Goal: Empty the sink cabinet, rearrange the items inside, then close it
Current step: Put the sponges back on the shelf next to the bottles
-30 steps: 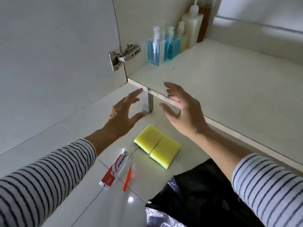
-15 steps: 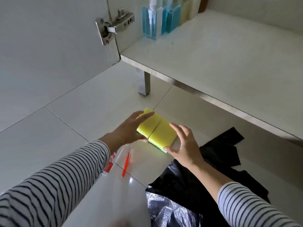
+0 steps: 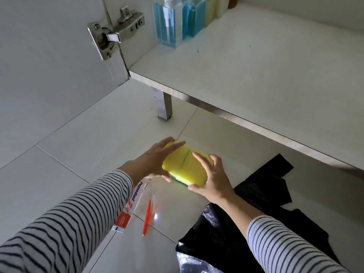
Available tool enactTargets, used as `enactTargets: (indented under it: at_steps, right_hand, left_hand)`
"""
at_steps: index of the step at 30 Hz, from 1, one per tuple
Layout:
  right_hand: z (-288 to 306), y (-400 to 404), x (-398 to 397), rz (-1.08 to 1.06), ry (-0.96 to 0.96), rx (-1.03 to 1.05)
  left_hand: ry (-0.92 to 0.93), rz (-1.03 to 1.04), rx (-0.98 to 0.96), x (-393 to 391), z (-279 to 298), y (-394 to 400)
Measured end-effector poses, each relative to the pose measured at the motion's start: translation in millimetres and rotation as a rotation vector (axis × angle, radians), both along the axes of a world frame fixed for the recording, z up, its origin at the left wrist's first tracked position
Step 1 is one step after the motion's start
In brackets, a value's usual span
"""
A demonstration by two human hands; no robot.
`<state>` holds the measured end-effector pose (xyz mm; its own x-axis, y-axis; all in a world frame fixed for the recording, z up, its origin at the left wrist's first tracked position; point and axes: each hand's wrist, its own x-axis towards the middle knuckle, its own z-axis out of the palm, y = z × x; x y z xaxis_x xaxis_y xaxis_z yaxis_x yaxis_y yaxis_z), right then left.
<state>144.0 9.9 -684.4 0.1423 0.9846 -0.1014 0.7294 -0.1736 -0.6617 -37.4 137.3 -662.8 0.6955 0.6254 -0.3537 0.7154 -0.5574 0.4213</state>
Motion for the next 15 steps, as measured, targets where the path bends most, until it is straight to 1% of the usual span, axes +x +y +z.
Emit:
enactTargets:
  at_steps: [6, 10, 15]
  right_hand:
    - [27.3, -15.2, 4.5, 0.039, 0.021, 0.007]
    - [61.0, -33.6, 4.8, 0.071, 0.022, 0.003]
    - [112.5, -57.2, 2.8, 0.079, 0.042, 0.121]
  left_hand:
    - [-0.134, 0.114, -0.089, -15.1, 18.3, -16.9]
    - [-0.203, 0.092, -0.039, -27.1, 47.5, -33.9]
    - [-0.341, 0.055, 0.065, -37.7, 97.2, -51.2]
